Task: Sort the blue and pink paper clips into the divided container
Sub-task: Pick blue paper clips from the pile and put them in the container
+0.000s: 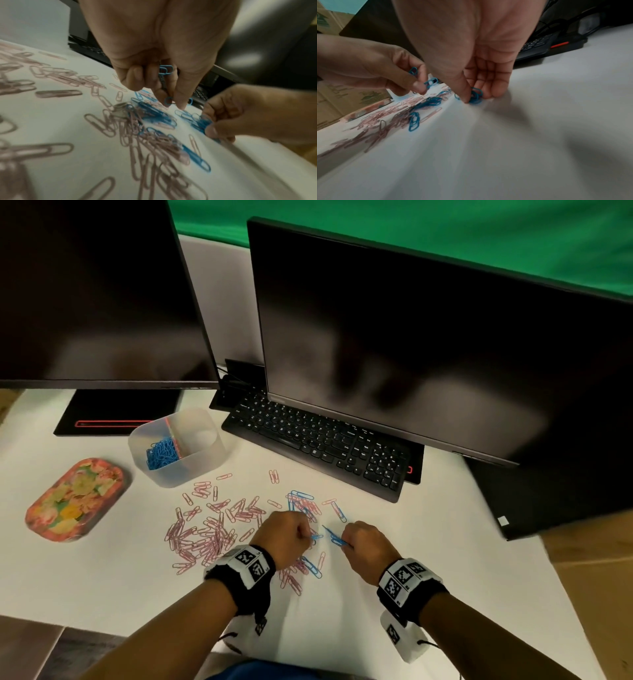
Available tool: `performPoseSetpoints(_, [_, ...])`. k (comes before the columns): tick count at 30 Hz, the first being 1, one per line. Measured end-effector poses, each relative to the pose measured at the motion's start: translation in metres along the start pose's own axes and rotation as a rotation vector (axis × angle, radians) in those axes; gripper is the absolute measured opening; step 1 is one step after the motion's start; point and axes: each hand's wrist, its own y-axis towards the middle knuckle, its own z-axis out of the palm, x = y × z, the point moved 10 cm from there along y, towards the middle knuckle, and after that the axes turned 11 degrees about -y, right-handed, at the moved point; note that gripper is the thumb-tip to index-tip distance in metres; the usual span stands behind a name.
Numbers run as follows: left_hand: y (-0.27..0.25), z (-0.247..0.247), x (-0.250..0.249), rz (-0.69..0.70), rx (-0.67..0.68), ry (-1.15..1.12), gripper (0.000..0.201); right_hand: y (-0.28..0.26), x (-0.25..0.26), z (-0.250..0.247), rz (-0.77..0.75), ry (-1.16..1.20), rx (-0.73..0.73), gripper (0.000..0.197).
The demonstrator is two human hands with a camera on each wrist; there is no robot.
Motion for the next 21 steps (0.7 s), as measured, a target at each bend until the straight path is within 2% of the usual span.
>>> performPoseSetpoints(2, [0.0, -0.008, 0.003, -0.037, -0.025, -0.168, 0.01, -0.005, -0.008, -0.001, 0.017, 0.087, -0.007, 0.013])
performPoseSetpoints(6, [0.001, -0.014, 0.015, -0.173, 0.021, -0.531, 0.026, -0.008, -0.015, -0.013, 0.083, 0.364, -0.042, 0.008])
performPoseSetpoints(9, [0.0, -0.009, 0.018, -0.317, 0.003, -0.981, 0.023, -0.006, 0.004, -0.041, 0.026, 0.458, -0.108, 0.02])
performPoseSetpoints(12, [0.001, 0.004, 0.01, -0.402, 0.019, -1.278, 0.022, 0.0, 0.035, -0.069, -0.072, 0.442, -0.127, 0.011])
performPoseSetpoints(15, [-0.001, 0.018, -0.012, -0.428, 0.076, -1.438, 0.035, 0.01, 0.061, -0.088, -0.118, 0.381, -0.14, 0.01])
performPoseSetpoints(17, [0.001, 0.024, -0.021, -0.427, 0.071, -1.522, 0.045, 0.016, 0.067, -0.092, -0.118, 0.43, -0.138, 0.014])
performPoseSetpoints(20, [0.003, 0.02, -0.007, -0.49, -0.045, -1.512, 0.037, 0.018, 0.036, -0.093, -0.006, 0.688, -0.22, 0.015])
performPoseSetpoints(21, [0.003, 0.017, 0.002, -0.514, -0.073, -1.485, 0.032, 0.017, 0.02, -0.091, 0.036, 0.682, -0.261, 0.016])
